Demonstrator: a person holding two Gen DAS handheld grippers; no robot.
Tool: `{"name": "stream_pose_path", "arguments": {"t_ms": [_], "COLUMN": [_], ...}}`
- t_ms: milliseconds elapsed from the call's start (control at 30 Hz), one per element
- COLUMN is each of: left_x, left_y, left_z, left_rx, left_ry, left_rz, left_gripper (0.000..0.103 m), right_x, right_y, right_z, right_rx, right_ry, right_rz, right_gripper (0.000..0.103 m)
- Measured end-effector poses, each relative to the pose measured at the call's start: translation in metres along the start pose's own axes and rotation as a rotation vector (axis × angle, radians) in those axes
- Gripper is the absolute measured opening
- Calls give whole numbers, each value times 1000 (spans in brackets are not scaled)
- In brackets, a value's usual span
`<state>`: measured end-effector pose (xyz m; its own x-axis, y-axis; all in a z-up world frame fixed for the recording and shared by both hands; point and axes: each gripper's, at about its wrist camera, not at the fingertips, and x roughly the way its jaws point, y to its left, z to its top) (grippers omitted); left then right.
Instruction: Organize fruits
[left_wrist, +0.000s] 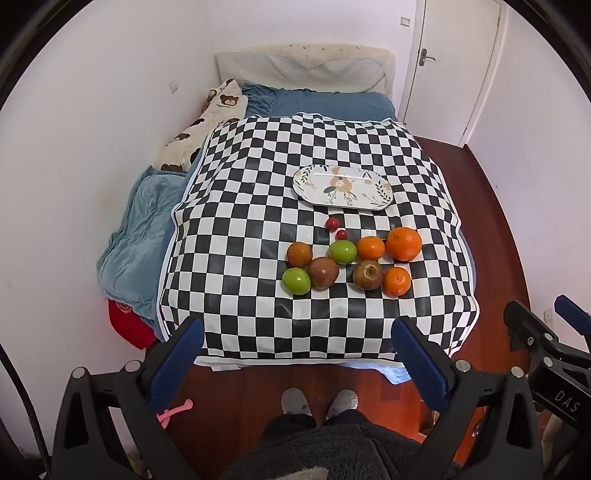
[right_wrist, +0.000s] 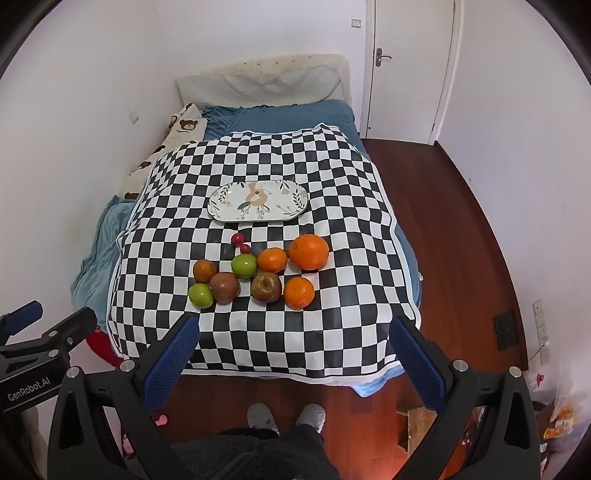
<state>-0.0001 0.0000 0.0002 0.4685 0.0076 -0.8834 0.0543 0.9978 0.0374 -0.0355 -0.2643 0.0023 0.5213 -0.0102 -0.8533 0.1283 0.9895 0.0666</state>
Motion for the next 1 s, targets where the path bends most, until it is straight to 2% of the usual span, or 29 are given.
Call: {"name": "stream_pose_path", "arguments": {"t_ms": [1000], "left_x": [0], "left_y": [0], "left_z": [0], "left_rx": [-4], "left_ry": [1], "left_rz": [-6], "left_gripper": [103], "right_x": [-5], "right_y": [-2], "right_z": [0], "right_rx": [4], "right_ry": [-2], "right_rz": [-4], "right_gripper": [103]}}
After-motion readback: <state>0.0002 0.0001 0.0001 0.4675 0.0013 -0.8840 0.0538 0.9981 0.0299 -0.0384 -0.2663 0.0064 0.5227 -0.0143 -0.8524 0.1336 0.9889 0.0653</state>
